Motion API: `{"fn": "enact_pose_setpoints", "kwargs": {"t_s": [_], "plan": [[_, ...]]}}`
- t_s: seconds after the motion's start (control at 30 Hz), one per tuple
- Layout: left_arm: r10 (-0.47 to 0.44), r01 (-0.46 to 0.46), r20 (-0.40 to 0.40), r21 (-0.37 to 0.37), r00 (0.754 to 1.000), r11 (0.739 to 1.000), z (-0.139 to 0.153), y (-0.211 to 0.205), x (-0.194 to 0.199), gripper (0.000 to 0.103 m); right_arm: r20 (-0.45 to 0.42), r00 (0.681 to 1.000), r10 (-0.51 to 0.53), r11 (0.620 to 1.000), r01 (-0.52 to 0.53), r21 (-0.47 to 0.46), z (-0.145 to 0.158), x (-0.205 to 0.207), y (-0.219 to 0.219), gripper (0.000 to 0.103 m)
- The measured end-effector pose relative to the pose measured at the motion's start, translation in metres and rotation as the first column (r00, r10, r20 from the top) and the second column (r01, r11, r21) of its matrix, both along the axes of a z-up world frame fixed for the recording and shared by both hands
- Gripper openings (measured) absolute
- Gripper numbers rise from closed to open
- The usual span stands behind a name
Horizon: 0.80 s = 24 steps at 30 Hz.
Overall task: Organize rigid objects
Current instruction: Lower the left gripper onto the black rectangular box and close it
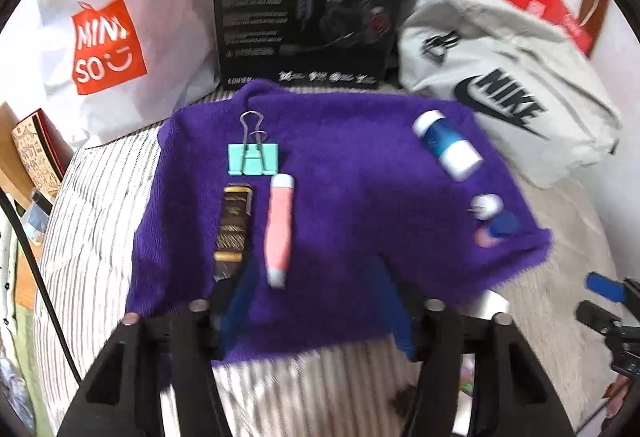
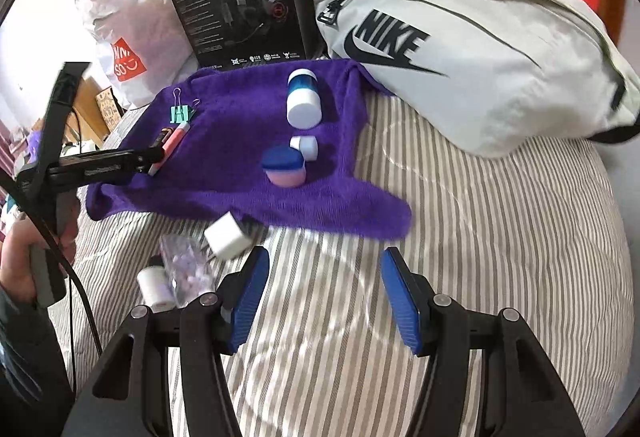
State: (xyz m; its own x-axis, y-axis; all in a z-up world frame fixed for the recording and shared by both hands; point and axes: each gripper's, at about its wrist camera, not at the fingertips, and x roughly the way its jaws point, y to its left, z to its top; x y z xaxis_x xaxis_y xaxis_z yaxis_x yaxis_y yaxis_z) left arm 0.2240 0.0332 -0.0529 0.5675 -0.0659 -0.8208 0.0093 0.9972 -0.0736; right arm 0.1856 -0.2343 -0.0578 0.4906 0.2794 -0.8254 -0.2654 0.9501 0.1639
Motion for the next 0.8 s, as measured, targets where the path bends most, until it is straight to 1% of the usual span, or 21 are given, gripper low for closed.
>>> {"fn": "enact_pose_setpoints", "kwargs": {"t_s": [0.13,0.23,0.37,0.5,0.53,0.6,0.67,0.8], "plan": [[-0.019,0.019,0.004,-0.038,1.000,0.999,0.003,-0.011,-0.030,0.058,0.000,1.000,-0.020,0.999,0.020,0.025,0.002,-0.015,-0.007,0.058],[-0.036,0.036,-0.007,-0.041,0.999,0.999,0.000,-0.021,-0.053,0.058,0.009,1.000,-0.020,1.000,0.020,0.015,0.005,-0.028,-0.008,0.058],[-0.068,0.066,-0.032,-0.070,0.997,0.995,-0.008,-0.035,-0.079,0.059,0.029,0.999,-0.026,1.000,0.025,0.019,0.012,-0.044,-0.009,0.059],[-0.069,0.068,-0.063,-0.018,0.996,0.998,-0.021,-0.043,-0.099,0.060,0.047,0.999,-0.016,1.000,0.016,0.011,0.018,-0.057,-0.006,0.061],[-0.068,0.067,-0.075,-0.016,0.995,0.998,-0.025,-0.044,-0.102,0.060,0.049,0.999,-0.012,1.000,0.012,0.009,0.019,-0.059,-0.005,0.061],[-0.073,0.068,-0.094,-0.051,0.993,0.996,-0.035,-0.045,-0.107,0.060,0.057,0.998,-0.005,1.000,0.004,0.004,0.021,-0.066,-0.005,0.062],[-0.076,0.070,-0.100,-0.064,0.992,0.996,-0.040,-0.049,-0.107,0.060,0.059,0.998,-0.005,1.000,0.005,0.002,0.022,-0.069,-0.006,0.062],[-0.076,0.071,-0.121,-0.046,0.990,0.996,-0.048,-0.059,-0.101,0.060,0.048,0.999,-0.006,1.000,0.006,0.007,0.020,-0.072,-0.006,0.063]]}}
